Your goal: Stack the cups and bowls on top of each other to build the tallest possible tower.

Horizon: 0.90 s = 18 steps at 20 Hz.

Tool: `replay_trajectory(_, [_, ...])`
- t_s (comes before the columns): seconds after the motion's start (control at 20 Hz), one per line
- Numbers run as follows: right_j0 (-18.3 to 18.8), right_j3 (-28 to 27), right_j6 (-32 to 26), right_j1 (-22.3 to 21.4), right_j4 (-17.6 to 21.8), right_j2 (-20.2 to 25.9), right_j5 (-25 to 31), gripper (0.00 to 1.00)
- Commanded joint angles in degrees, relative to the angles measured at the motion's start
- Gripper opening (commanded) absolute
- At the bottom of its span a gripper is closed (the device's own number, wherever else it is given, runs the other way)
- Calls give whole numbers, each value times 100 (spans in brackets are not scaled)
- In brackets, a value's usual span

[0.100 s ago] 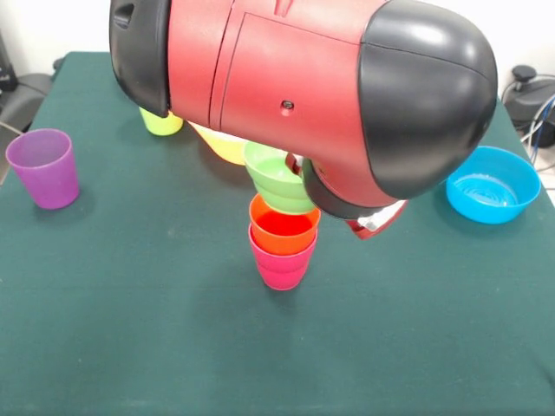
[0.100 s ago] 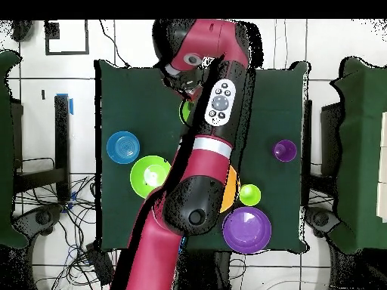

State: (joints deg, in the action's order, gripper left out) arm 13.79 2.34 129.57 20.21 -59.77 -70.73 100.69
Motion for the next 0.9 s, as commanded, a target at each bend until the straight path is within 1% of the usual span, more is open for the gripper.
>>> replay_trajectory(0.05, [37, -62, -1443, 5, -64, -98, 296, 0])
replay_trajectory(0.25, [102, -113, -1507, 14, -211, -278, 361, 0])
replay_trajectory(0.3, [173, -163, -1555, 22, -386, -475, 414, 0])
replay_trajectory(0.8, [481, -283, -1819, 15, -1406, -1674, 522, 0])
replay_trajectory(0.9, [521, -288, -1852, 12, -1560, -1854, 515, 0])
